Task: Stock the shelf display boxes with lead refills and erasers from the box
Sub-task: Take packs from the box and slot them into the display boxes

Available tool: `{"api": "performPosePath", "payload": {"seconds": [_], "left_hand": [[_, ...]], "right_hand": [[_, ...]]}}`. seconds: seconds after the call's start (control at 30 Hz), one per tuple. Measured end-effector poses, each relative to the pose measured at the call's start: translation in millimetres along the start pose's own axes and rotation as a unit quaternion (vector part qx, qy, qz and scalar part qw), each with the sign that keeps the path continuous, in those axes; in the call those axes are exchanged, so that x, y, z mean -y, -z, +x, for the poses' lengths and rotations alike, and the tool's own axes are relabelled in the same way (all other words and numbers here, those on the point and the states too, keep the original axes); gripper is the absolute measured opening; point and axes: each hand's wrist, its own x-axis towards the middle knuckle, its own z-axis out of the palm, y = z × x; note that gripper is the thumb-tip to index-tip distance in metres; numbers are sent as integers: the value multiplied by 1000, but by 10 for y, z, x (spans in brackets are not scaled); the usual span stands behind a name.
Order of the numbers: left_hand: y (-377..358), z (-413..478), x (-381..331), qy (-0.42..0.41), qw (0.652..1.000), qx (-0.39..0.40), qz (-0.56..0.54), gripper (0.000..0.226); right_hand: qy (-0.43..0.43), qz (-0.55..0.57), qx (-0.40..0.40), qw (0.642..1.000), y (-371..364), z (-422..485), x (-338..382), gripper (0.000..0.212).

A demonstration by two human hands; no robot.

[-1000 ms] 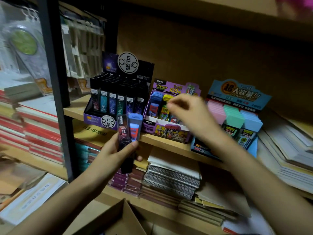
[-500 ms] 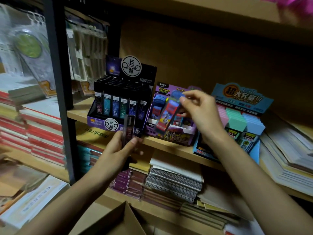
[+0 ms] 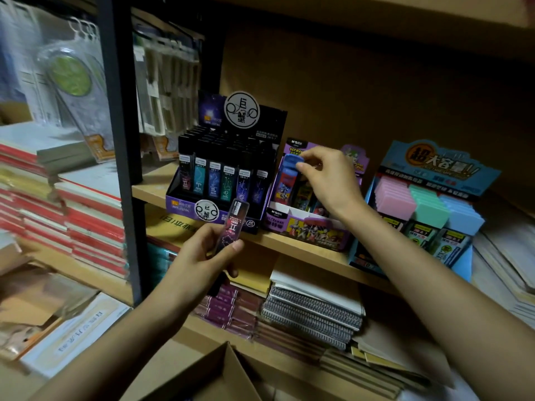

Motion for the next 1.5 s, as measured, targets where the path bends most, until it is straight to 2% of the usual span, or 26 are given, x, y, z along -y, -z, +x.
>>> {"api": "performPosePath", "payload": {"seconds": [0.13, 0.27, 0.37, 0.43, 0.5, 0.57, 0.63, 0.8, 0.87, 0.93, 1.0, 1.1, 1.17, 1.23, 1.3, 1.37, 1.43, 1.5], "left_hand": [[21, 1, -11, -13, 1000, -3, -7, 13], [29, 4, -12, -34, 999, -5, 5, 15], [11, 0, -29, -43, 999, -6, 8, 14], [6, -1, -41, -52, 999, -6, 11, 13], [2, -8, -58, -59, 998, -3, 12, 12], [-13, -11, -63, -60, 998, 2, 8, 14], [-20, -15, -65, -58, 998, 10, 12, 15], [19, 12, -59, -31, 999, 18, 3, 19], [88, 43, -77, 7, 998, -2, -67, 24], [170, 82, -106, 44, 984, -29, -168, 29], [238, 107, -157, 50, 966, -64, -247, 25], [294, 101, -240, 19, 951, -100, -293, 23], [319, 80, -236, 11, 959, -94, -268, 26], [314, 40, -220, 6, 977, -81, -195, 26], [296, 8, -194, -20, 991, -71, -112, 23], [264, -18, -193, -53, 997, -48, -39, 18], [228, -27, -194, -74, 997, -25, 4, 19], [189, -29, -194, -91, 995, -16, 28, 21]], "right_hand": [[42, -73, 10, 996, -74, -40, -28, 12], [71, -189, 19, 979, -110, -67, -9, 16], [72, -215, 44, 973, -26, -70, 86, 20], [54, -133, 35, 989, 43, -162, 190, 17], [-10, 43, 80, 996, 71, -358, 337, 11], [-80, 214, 192, 954, 34, -598, 488, 8], [-118, 284, 244, 920, -35, -748, 558, 5], [-197, 360, 167, 897, -37, -734, 526, 6], [-219, 400, 134, 880, 12, -701, 459, 6], [-225, 415, 134, 871, 34, -705, 397, 5], [-224, 403, 174, 870, -3, -760, 390, 2], [-199, 327, 282, 880, -178, -938, 442, 8], [-158, 278, 375, 870, -274, -1040, 515, 9], [-126, 262, 428, 856, -302, -1067, 595, 9], [-115, 264, 380, 879, -282, -1006, 637, 12], [-124, 288, 276, 909, -226, -905, 655, 14], [-117, 326, 215, 913, -164, -830, 670, 12], [-105, 335, 205, 914, -144, -809, 678, 9]]}}
